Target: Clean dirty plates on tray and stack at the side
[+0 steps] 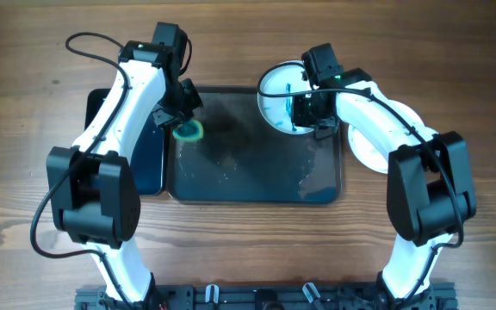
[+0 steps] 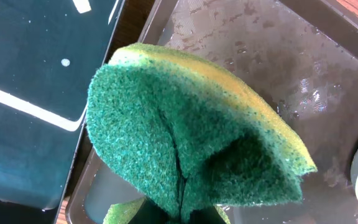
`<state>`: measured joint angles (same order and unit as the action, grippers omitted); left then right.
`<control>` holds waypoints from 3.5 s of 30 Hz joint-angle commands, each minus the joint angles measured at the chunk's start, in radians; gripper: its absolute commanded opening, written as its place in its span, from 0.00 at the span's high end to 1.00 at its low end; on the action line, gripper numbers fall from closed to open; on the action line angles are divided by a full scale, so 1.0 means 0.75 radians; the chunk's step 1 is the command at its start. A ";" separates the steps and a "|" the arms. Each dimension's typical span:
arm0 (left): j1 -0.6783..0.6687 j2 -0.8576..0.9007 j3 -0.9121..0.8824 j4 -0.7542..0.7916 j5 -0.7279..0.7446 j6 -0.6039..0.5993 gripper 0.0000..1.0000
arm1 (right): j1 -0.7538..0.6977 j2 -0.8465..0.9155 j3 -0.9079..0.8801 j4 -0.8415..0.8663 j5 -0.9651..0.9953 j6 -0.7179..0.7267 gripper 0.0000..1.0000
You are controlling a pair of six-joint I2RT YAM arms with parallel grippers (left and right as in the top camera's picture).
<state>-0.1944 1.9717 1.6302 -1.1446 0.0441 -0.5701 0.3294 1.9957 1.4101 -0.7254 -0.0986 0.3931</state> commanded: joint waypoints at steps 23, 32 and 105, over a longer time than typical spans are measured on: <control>0.000 -0.038 0.022 -0.007 0.015 0.017 0.96 | 0.090 0.081 0.002 -0.045 -0.078 0.018 0.66; 0.000 -0.038 0.022 -0.007 0.015 0.016 0.96 | 0.089 0.081 0.004 -0.011 -0.080 -0.001 0.64; 0.001 -0.038 0.022 -0.005 0.010 0.017 0.96 | -0.277 -0.170 -0.251 0.060 0.053 0.034 0.89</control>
<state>-0.1944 1.9717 1.6302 -1.1511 0.0441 -0.5697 0.1181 1.8507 1.2289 -0.6861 -0.0589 0.4225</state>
